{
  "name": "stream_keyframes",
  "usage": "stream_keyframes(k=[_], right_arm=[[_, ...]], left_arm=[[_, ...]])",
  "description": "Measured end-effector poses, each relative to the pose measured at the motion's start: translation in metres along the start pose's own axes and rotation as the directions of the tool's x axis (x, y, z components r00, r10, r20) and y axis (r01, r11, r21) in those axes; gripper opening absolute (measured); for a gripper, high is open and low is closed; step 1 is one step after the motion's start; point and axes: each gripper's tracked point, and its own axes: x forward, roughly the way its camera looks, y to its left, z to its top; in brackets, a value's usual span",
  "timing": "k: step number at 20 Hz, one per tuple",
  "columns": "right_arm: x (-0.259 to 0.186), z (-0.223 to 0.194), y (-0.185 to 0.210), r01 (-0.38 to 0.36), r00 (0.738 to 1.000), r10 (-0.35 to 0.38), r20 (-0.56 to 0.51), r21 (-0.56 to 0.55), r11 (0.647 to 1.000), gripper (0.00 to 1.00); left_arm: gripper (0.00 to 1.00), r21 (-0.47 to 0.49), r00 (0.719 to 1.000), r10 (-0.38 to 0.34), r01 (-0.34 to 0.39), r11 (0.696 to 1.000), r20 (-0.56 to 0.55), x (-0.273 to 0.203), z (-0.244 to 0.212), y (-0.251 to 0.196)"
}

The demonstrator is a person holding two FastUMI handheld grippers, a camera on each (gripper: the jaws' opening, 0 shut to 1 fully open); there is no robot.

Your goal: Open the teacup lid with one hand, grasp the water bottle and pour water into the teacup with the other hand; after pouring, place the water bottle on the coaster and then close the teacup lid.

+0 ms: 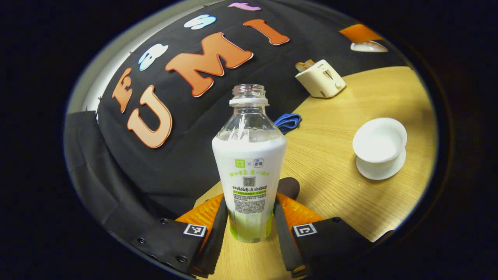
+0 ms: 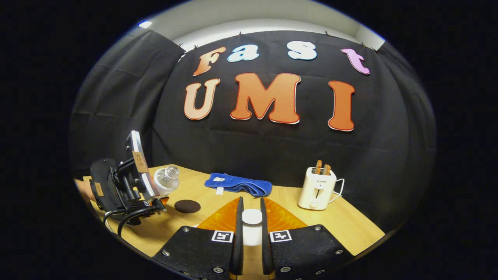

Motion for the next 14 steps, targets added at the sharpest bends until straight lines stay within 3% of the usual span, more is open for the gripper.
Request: stream_keyframes(k=[7, 14], right_arm=[[-0.005, -0.009, -0.045, 0.077, 0.997, -0.077, -0.013, 0.072, 0.994, 0.19], [-0.012, -0.018, -0.057, 0.096, 0.995, -0.095, -0.024, 0.081, 0.992, 0.19]], left_arm=[[0.65, 0.234, 1.000, -0.007, 0.007, 0.972, -0.002, 0.006, 0.005, -0.008], [0.63, 0.439, 1.000, -0.011, 0.003, 0.899, 0.014, 0.011, 0.018, -0.008]])
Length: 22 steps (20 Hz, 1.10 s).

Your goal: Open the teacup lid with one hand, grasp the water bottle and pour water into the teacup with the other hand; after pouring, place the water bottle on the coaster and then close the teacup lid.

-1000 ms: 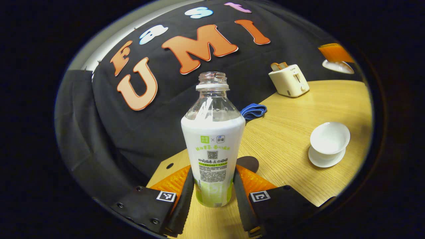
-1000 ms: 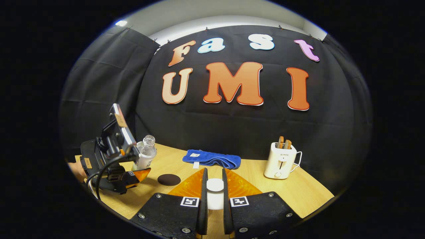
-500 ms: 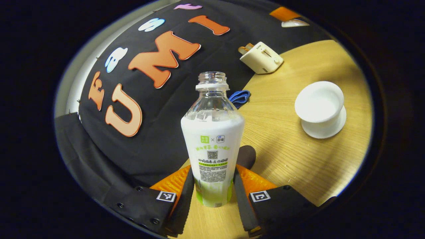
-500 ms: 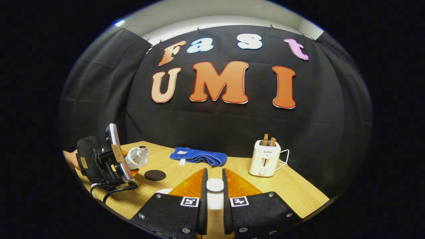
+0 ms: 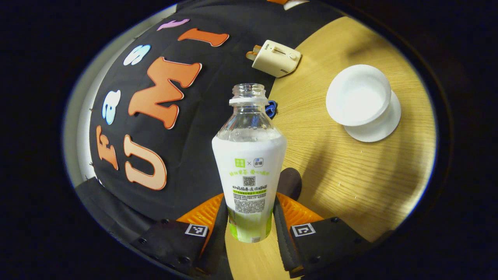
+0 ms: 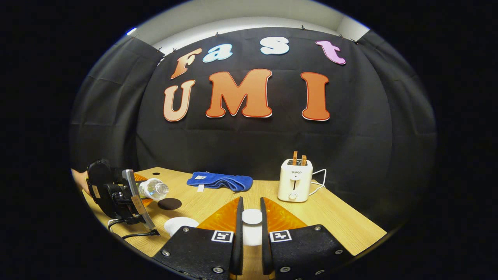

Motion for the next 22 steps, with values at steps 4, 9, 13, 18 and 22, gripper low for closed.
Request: stream_keyframes(k=[4, 9, 13, 18, 22], right_arm=[[-0.001, -0.003, -0.003, -0.003, 1.000, 0.003, -0.005, 0.013, 1.000, 0.19], [-0.003, -0.009, -0.008, 0.000, 1.000, 0.000, -0.024, 0.005, 1.000, 0.19], [-0.003, -0.013, -0.009, 0.000, 1.000, 0.000, -0.032, 0.006, 1.000, 0.19], [-0.003, -0.016, -0.005, -0.008, 0.999, 0.008, -0.040, -0.018, 1.000, 0.19], [-0.003, -0.017, -0.004, -0.013, 0.999, 0.012, -0.043, -0.015, 1.000, 0.19]], left_arm=[[0.64, 0.094, 1.000, 0.004, -0.005, 0.996, 0.013, -0.001, 0.008, 0.006], [0.64, 0.222, 1.000, -0.015, 0.010, 0.975, 0.022, 0.001, 0.014, 0.010], [0.62, 0.337, 0.999, 0.006, -0.020, 0.941, 0.045, 0.003, 0.023, 0.016], [0.63, 0.440, 0.998, 0.015, -0.038, 0.897, 0.056, 0.001, 0.027, 0.022], [0.63, 0.488, 0.998, 0.027, -0.053, 0.871, 0.060, 0.003, 0.025, 0.027]])
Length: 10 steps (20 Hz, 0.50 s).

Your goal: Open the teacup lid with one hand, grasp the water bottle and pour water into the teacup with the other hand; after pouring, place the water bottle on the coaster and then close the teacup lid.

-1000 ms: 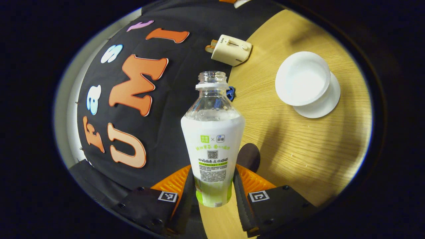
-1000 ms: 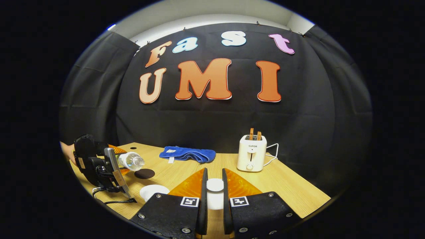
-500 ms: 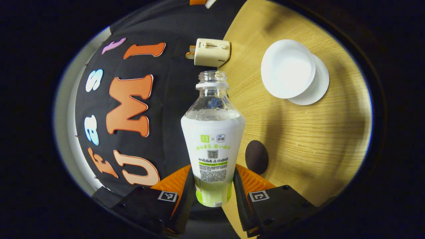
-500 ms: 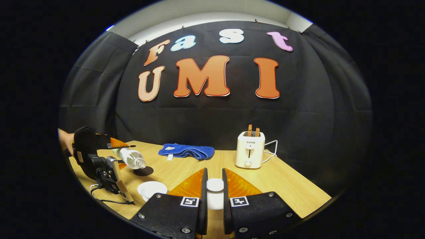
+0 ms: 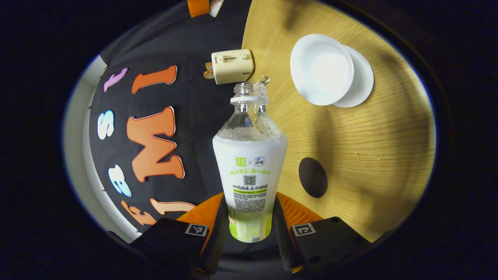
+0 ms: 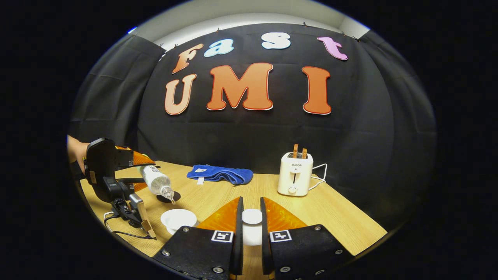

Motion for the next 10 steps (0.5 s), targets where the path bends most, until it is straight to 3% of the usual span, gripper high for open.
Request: stream_keyframes(k=[10], right_arm=[[0.0017, -0.0063, 0.0073, -0.019, 1.000, 0.018, -0.022, -0.011, 1.000, 0.19]], left_arm=[[0.65, 0.084, 0.999, 0.034, -0.033, 0.996, -0.006, -0.0001, -0.0001, 0.0057]])
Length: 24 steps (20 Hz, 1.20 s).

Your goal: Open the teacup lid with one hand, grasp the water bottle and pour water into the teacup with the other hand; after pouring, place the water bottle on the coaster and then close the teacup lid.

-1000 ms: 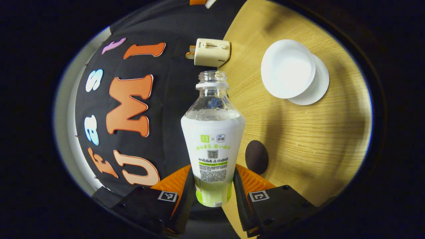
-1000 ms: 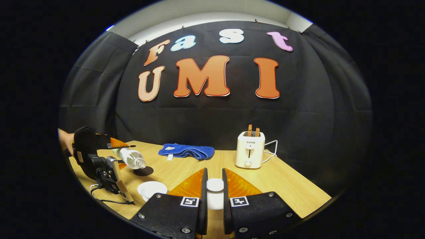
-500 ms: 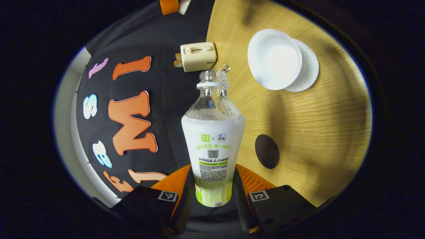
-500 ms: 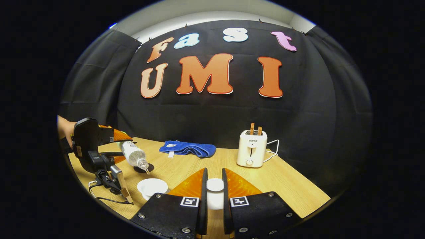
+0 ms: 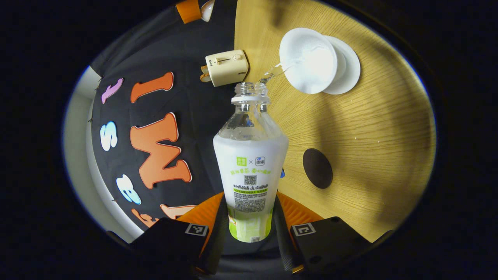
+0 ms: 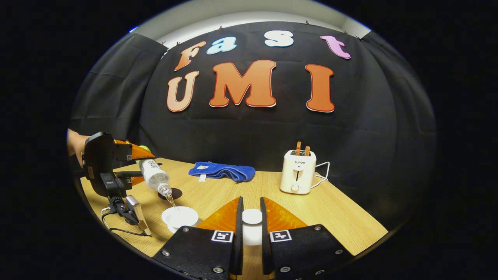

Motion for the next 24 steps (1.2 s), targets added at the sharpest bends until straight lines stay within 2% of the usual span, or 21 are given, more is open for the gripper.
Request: stream_keyframes(k=[7, 16, 22, 24], right_arm=[[0.001, -0.005, 0.005, -0.013, 1.000, 0.013, -0.012, -0.015, 1.000, 0.19], [-0.002, -0.006, 0.001, -0.015, 1.000, 0.015, -0.010, -0.008, 1.000, 0.19], [-0.002, -0.006, 0.005, -0.029, 1.000, 0.029, -0.007, -0.008, 1.000, 0.20], [-0.002, -0.006, 0.006, -0.033, 0.999, 0.033, -0.007, -0.010, 0.999, 0.19]], left_arm=[[0.62, 0.069, 1.000, 0.018, -0.019, 0.997, 0.003, -0.001, 0.004, 0.005], [0.62, 0.138, 0.998, 0.057, -0.055, 0.989, -0.013, -0.007, 0.004, 0.013], [0.65, 0.170, 0.998, 0.065, -0.060, 0.984, -0.025, -0.010, 0.002, 0.015], [0.63, 0.180, 0.997, 0.069, -0.063, 0.982, -0.024, -0.003, 0.003, 0.021]])
